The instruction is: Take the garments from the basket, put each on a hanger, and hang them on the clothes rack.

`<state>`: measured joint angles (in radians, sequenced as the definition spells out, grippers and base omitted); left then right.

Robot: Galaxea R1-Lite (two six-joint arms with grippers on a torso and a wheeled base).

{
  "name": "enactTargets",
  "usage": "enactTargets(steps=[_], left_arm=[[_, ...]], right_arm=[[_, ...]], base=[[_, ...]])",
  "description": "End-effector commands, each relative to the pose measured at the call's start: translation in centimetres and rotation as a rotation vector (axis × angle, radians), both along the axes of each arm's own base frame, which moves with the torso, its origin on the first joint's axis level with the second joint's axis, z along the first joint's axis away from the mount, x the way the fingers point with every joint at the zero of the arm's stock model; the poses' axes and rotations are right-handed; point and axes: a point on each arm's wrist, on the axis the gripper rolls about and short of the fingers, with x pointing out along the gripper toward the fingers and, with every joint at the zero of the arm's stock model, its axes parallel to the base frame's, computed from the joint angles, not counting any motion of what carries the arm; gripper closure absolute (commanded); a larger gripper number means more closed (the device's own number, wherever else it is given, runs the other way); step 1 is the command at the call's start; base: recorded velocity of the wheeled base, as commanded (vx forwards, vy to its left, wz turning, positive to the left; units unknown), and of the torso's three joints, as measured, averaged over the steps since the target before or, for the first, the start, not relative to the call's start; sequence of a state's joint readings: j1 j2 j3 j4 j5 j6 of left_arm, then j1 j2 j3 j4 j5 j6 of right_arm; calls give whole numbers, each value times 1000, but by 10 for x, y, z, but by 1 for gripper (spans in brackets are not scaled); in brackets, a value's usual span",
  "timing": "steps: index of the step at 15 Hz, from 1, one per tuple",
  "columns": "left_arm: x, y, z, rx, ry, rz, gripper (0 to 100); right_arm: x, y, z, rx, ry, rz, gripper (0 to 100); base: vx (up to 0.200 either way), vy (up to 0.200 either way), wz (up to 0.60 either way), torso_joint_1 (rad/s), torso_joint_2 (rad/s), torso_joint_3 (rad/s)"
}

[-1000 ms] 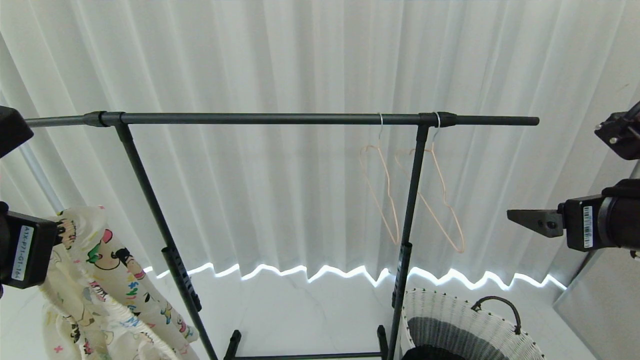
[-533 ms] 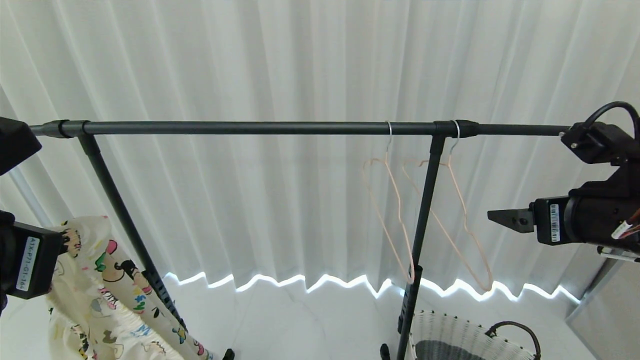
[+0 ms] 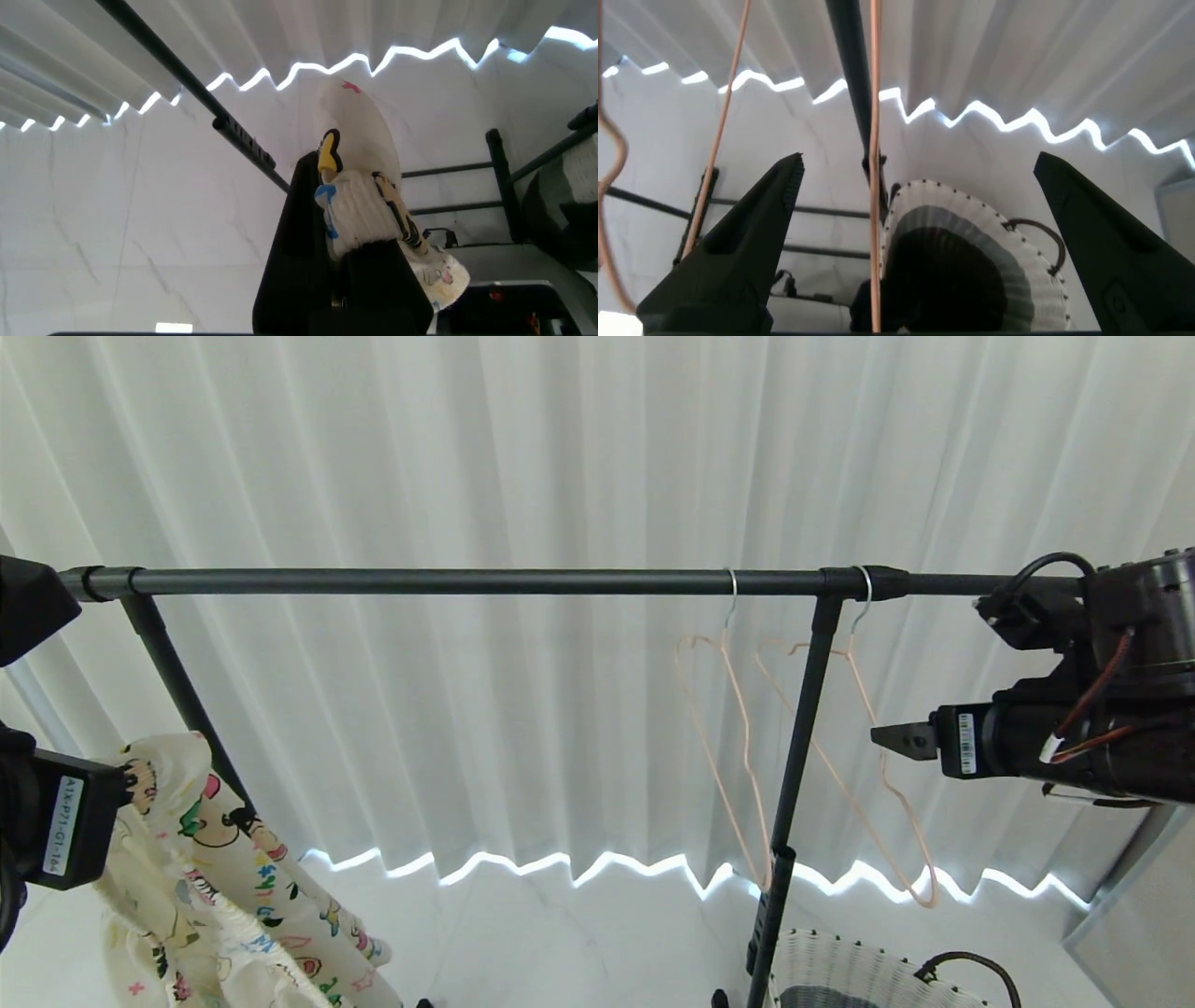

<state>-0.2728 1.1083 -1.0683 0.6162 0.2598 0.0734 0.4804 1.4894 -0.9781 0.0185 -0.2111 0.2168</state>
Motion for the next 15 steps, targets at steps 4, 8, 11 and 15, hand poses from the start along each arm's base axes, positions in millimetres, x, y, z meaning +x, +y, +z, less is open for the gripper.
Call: enactTargets(steps=[4,8,11,15], left_arm=[[-8,2,-4,1,0,0,100],[-7,2,-4,0,-3,0,100],[-7,2,-4,0,-4,0,100],[-7,2,-4,-1,-7,0,100]], right_arm=[[36,16,-41,-54,97,-7,0],[46,16,-49,-55,101,-21,0],[49,17,-53,-57,103,-19,100],[52,18,-55,-57,109,-21,100]], base=[[0,0,0,0,0,0],[0,0,0,0,0,0],[0,0,0,0,0,0],[0,0,0,0,0,0]])
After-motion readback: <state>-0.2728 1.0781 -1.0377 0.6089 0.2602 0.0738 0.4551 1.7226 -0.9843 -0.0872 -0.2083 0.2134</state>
